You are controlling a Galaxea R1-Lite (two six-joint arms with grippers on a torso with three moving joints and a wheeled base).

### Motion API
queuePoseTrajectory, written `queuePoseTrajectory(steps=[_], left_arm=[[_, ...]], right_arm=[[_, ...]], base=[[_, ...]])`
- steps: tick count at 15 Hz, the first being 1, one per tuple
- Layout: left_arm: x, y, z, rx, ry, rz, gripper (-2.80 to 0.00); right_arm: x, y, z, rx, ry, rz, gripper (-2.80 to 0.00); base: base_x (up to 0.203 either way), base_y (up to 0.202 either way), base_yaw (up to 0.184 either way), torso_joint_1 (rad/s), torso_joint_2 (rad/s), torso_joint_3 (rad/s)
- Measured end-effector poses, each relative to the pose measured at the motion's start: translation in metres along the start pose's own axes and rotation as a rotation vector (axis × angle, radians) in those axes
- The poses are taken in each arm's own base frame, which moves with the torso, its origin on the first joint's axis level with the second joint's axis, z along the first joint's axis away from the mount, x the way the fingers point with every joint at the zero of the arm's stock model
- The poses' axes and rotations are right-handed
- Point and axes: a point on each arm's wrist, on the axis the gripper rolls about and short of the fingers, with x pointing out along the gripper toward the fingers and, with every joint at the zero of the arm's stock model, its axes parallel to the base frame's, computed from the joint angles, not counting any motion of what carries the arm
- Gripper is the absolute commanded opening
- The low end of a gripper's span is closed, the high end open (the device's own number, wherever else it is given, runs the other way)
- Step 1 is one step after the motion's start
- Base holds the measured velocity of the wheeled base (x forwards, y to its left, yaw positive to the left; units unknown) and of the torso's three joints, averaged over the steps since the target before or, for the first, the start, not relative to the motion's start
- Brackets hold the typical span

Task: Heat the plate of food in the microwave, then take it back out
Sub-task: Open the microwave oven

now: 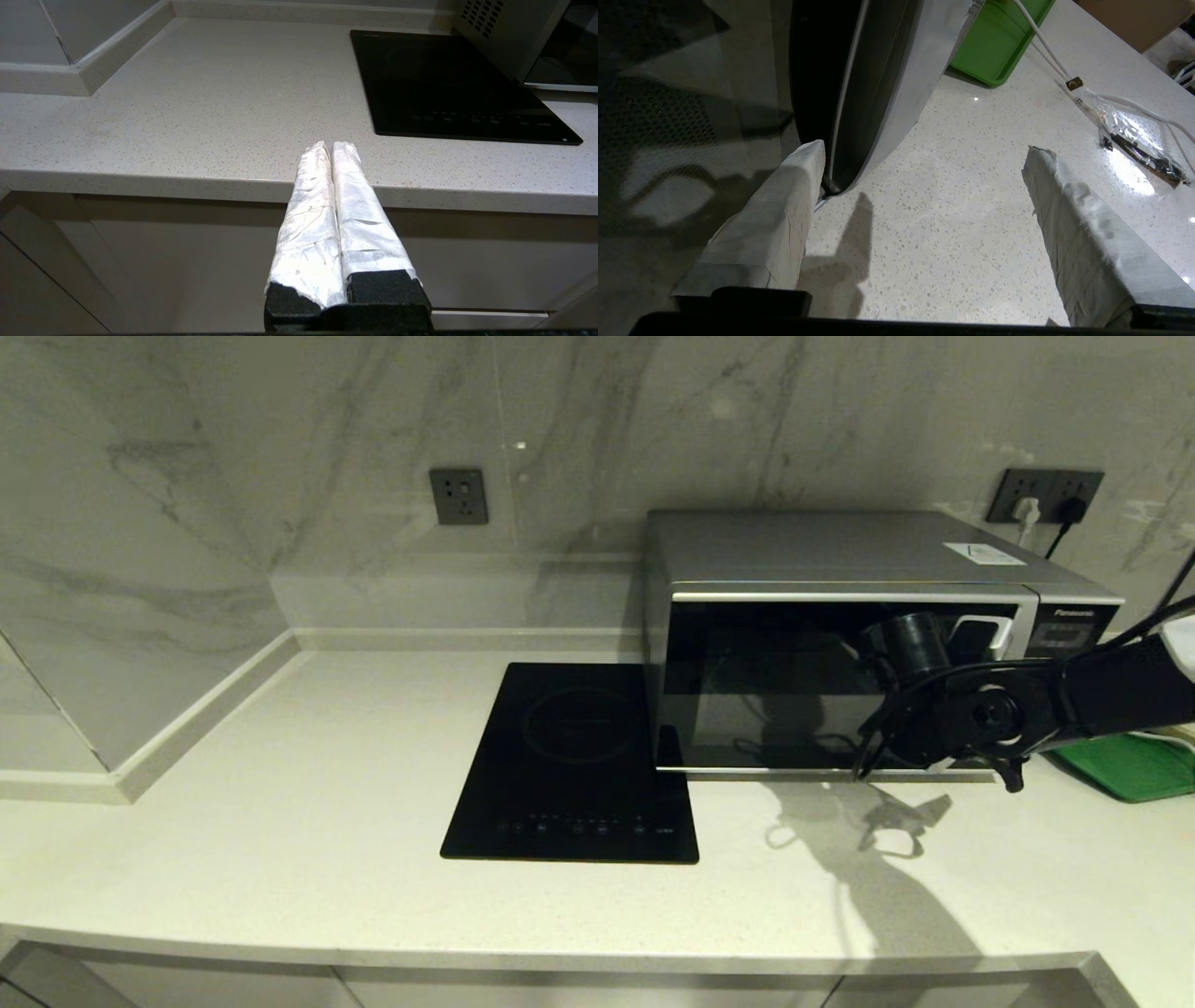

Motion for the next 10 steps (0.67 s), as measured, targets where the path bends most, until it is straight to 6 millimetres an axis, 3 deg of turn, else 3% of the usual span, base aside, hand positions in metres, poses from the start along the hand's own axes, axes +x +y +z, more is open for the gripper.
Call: queuePoseTrajectory(steps=[10], left_arm=[[0.0,0.0,0.0,0.0,0.0,0.0,-2.8]], right_arm=[[0.028,-0.001,0.009,0.045,0.001,-0.063,0.0]], base=[[0.0,0.0,0.0,0.0,0.0,0.0]])
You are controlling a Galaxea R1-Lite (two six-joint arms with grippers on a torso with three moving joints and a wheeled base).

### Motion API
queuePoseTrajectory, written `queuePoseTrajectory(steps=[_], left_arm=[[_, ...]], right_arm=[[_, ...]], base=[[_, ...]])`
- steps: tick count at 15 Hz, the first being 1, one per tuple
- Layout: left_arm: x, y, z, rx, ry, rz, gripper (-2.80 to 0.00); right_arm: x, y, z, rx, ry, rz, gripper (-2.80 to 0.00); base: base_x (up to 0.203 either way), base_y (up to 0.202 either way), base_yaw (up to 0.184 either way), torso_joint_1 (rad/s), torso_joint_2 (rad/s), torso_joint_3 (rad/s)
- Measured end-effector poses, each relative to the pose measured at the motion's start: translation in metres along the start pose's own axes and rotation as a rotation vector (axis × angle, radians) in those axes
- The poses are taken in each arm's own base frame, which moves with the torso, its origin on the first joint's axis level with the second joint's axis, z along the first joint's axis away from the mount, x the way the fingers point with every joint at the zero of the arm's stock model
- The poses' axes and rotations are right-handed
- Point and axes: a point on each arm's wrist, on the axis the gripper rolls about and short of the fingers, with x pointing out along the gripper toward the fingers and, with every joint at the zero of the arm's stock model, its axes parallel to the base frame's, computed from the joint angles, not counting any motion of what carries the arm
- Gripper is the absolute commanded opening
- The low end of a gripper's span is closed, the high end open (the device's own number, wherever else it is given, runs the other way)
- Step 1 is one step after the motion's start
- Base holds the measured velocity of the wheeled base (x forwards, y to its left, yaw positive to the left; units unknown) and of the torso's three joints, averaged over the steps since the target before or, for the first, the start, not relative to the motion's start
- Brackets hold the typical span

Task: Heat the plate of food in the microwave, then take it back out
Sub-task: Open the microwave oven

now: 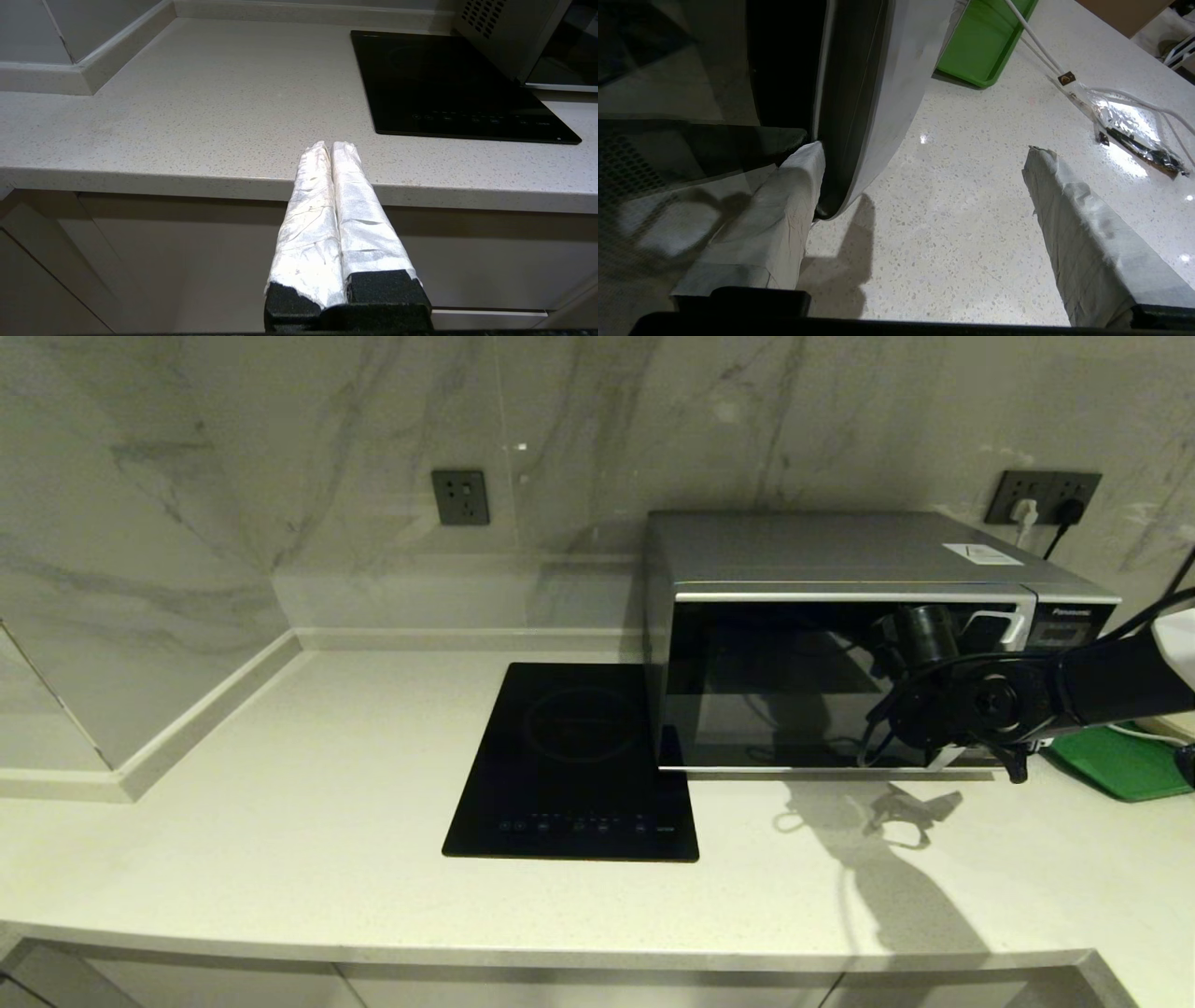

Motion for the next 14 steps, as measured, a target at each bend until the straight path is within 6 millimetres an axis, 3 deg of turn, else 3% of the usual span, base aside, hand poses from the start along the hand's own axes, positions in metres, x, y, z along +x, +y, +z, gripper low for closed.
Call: queuePoseTrajectory(steps=[14], left_arm=[[0.0,0.0,0.0,0.0,0.0,0.0,-2.8]], right_arm=[[-0.006,-0.021,0.0,0.052,0.002,-0.018,0.0]], base=[[0.0,0.0,0.0,0.0,0.0,0.0]])
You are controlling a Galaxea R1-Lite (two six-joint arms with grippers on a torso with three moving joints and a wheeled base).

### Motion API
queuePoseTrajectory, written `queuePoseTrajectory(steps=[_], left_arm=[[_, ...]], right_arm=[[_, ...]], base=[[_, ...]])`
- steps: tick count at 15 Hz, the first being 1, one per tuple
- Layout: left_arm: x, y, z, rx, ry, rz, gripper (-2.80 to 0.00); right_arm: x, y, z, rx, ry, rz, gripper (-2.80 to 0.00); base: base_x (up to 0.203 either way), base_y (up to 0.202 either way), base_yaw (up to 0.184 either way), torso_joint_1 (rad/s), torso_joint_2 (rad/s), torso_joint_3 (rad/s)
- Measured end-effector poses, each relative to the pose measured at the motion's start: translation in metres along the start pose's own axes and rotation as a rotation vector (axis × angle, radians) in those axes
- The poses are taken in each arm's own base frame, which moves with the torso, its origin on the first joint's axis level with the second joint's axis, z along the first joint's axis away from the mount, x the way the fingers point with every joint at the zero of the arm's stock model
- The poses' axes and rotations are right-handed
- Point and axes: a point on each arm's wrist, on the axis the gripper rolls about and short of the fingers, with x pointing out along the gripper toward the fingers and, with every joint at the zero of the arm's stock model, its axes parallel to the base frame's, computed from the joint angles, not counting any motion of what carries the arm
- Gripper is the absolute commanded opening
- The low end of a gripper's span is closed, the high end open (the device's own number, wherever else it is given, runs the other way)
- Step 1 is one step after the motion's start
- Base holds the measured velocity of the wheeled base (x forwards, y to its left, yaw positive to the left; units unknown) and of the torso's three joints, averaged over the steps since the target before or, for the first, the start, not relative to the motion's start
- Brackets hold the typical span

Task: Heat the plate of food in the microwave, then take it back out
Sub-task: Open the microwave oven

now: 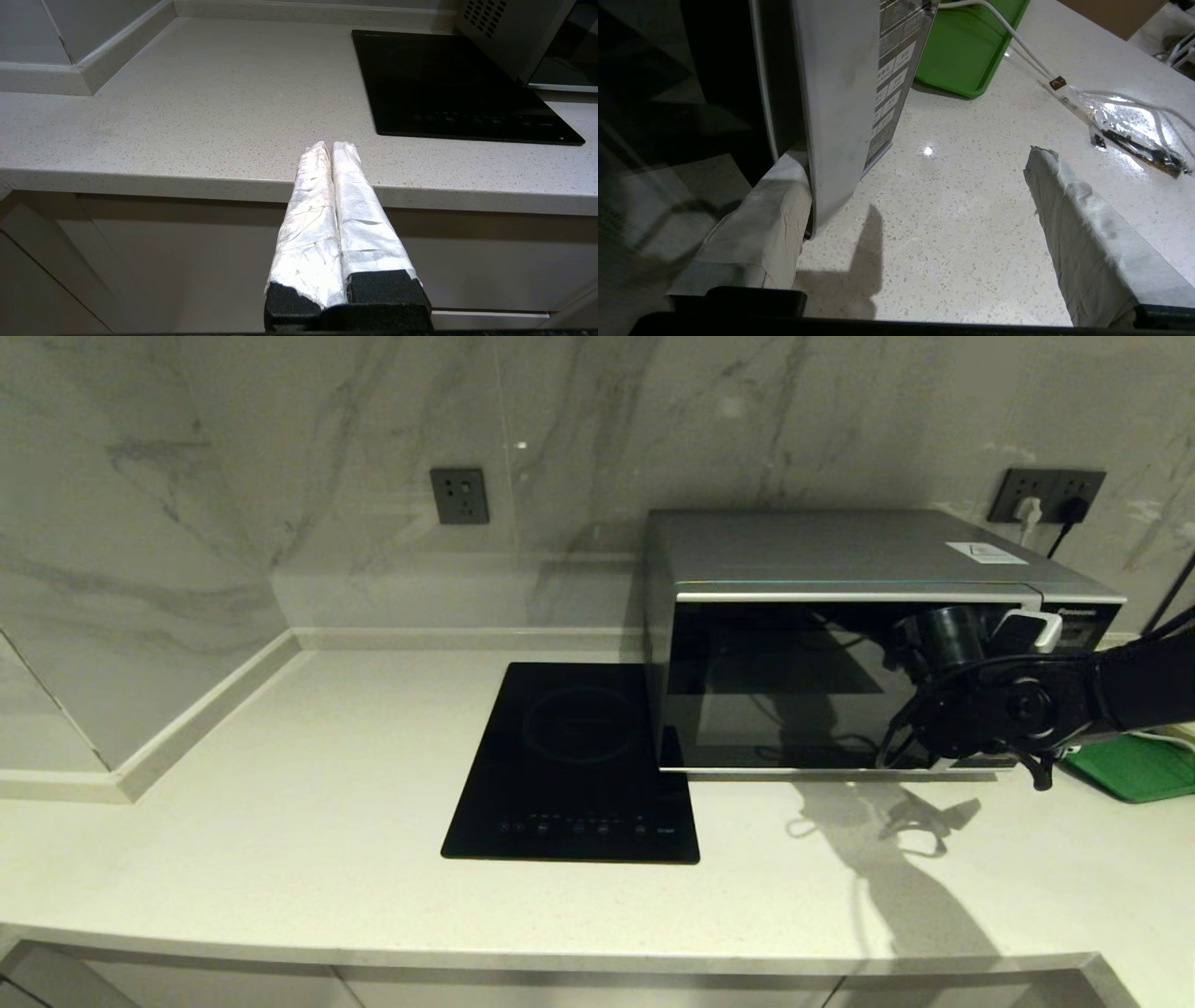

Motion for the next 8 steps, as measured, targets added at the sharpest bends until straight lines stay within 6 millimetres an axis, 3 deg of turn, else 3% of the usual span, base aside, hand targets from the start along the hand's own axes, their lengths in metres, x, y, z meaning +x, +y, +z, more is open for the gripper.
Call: queuePoseTrajectory(steps=[8], left_arm=[[0.0,0.0,0.0,0.0,0.0,-0.001,-2.8]], right_arm=[[-0.009,-0.022,-0.008,-0.017,0.022,-0.006,0.0]], base=[[0.0,0.0,0.0,0.0,0.0,0.0]])
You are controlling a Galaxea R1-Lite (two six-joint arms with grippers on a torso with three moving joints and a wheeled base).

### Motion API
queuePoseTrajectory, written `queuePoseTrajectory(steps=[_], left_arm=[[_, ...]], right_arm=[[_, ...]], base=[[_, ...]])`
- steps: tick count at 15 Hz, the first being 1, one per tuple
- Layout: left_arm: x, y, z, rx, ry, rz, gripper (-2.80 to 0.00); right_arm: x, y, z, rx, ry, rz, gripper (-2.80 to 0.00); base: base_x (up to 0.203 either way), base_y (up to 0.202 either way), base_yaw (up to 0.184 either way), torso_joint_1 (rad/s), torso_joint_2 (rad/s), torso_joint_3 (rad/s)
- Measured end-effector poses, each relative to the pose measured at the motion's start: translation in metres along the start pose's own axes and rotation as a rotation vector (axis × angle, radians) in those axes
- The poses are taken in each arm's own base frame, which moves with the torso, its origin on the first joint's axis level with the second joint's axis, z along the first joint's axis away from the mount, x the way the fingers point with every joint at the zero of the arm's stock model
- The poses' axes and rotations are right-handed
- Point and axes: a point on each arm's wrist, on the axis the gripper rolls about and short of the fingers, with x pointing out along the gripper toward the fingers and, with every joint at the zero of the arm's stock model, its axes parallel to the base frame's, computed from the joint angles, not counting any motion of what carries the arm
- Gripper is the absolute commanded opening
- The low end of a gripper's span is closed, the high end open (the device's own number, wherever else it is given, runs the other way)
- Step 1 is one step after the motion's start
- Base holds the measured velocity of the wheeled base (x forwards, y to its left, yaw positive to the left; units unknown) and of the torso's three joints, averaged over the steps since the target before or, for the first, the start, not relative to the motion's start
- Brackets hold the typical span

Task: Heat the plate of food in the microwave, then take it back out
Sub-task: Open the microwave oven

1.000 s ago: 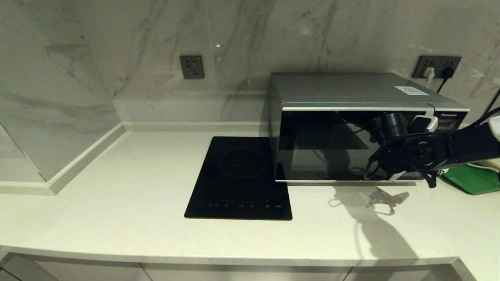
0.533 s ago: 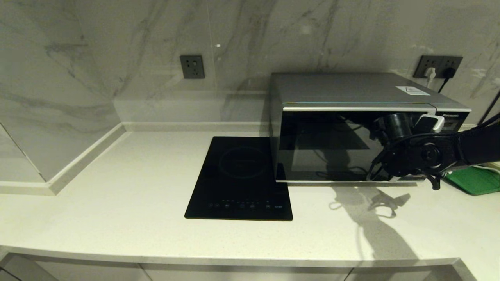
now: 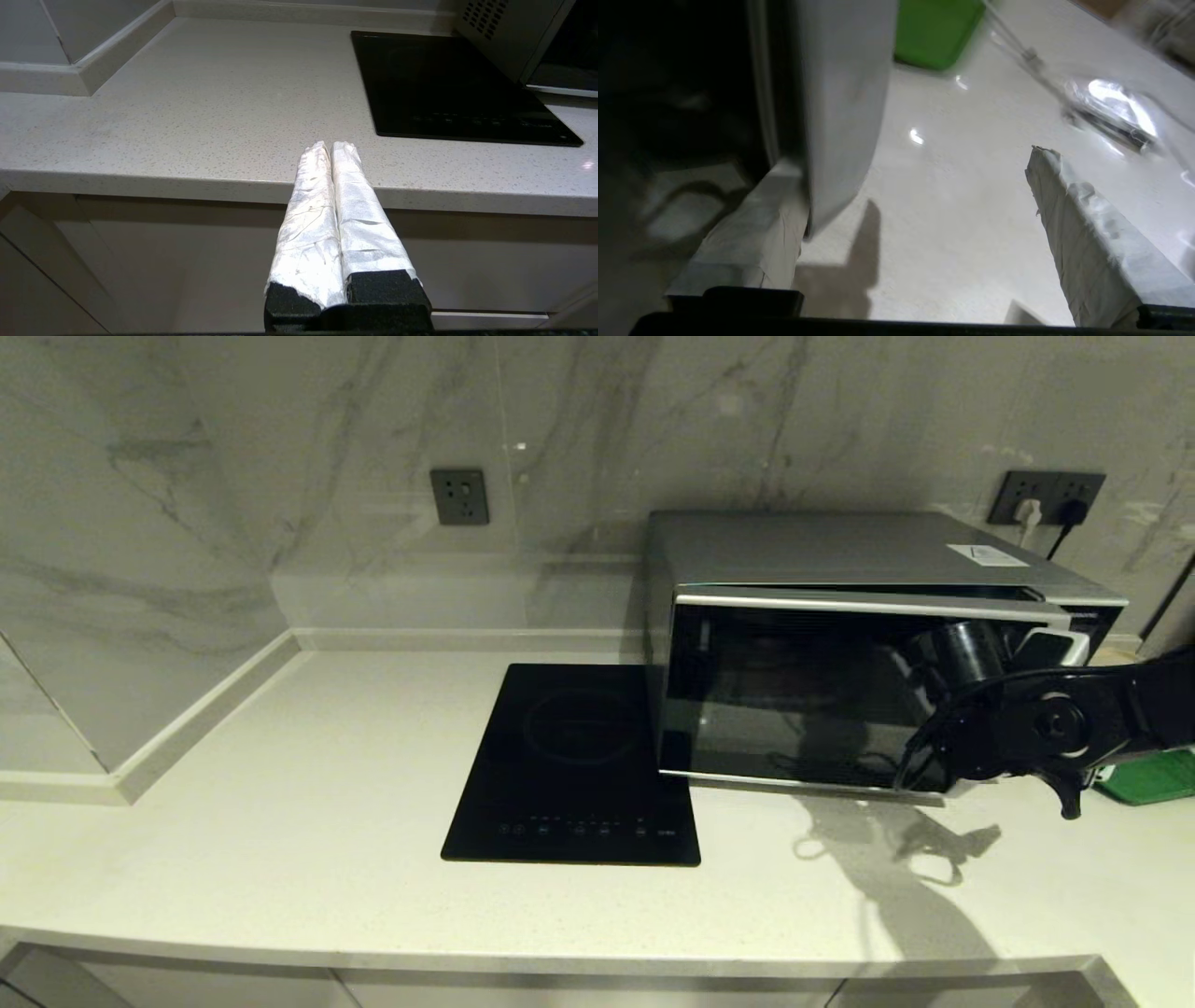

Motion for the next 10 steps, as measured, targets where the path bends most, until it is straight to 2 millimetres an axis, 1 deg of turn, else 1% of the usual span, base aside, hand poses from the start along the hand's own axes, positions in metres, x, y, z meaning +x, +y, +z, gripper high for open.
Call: queuePoseTrajectory(steps=[4,6,7,9,10], left_arm=[[0.0,0.0,0.0,0.0,0.0,0.0,-2.8],[0.0,0.0,0.0,0.0,-0.001,0.001,-2.8],[0.0,0.0,0.0,0.0,0.0,0.001,-2.8],[0.0,0.0,0.0,0.0,0.0,0.001,-2.8],[0.0,0.0,0.0,0.0,0.0,0.001,-2.8]], right_arm=[[-0.007,0.0,0.001,0.009,-0.004,0.023,0.0],[-0.018,-0.001,-0.001,-0.002,0.007,0.07,0.0],[-0.029,-0.003,-0.003,-0.015,0.016,0.115,0.0],[-0.062,-0.015,-0.003,-0.051,0.031,0.243,0.0],[-0.084,-0.025,-0.002,-0.076,0.038,0.332,-2.8]], base=[[0.0,0.0,0.0,0.0,0.0,0.0],[0.0,0.0,0.0,0.0,0.0,0.0],[0.0,0.0,0.0,0.0,0.0,0.0],[0.0,0.0,0.0,0.0,0.0,0.0],[0.0,0.0,0.0,0.0,0.0,0.0]])
